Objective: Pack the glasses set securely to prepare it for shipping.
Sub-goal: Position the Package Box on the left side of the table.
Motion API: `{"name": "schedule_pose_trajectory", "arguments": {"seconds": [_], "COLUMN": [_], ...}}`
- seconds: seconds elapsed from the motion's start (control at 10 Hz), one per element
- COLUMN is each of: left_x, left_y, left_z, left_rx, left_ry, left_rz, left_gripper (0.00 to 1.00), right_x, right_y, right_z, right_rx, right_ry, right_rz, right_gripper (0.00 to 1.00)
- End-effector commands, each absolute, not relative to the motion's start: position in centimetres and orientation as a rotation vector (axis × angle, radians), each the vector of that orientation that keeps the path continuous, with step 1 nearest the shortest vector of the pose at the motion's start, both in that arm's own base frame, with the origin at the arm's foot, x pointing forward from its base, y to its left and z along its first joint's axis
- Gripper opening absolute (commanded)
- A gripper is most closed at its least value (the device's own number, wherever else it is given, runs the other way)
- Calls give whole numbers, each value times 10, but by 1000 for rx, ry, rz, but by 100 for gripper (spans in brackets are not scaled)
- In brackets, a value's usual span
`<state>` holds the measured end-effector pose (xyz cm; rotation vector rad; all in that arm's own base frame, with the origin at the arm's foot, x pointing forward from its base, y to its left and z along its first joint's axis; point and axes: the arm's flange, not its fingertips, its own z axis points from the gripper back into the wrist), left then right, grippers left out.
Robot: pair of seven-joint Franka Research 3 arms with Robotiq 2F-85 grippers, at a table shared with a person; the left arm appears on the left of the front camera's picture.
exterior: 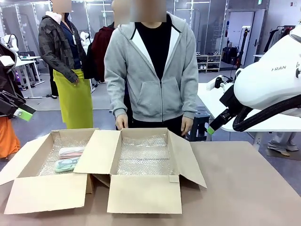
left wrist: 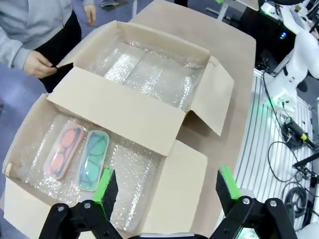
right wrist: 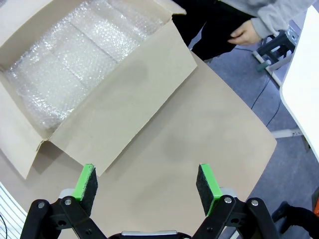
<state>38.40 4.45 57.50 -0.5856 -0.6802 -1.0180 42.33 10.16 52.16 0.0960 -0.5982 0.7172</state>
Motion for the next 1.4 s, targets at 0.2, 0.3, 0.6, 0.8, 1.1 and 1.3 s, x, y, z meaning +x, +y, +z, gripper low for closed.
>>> {"name": "schedule_pose_trajectory", "arguments": {"seconds": [0.2,0.3,0.6,0.8,1.1,1.3], "left_x": [383,383,383,383,383,383], "left_y": [45,45,45,45,45,45], "left_z": [578,578,578,578,578,578], "left_rx": [-581,-581,-581,-581,-581,-581], "left_ry": [-677,-677,-677,-677,-677,-677], "left_rz": [-1016,-1016,-1016,-1016,-1016,-1016], "left_gripper": [100,100,100,100,100,100], "right_x": [423,423,423,423,423,423], "right_y": [105,105,105,105,105,105], "right_z": [523,523,523,523,523,523], "right_rx": [95,95,95,95,95,95], "right_ry": [-585,-585,-585,-585,-585,-585], "right_rz": [699,699,699,699,699,699], "right_gripper": [100,100,100,100,100,100]}}
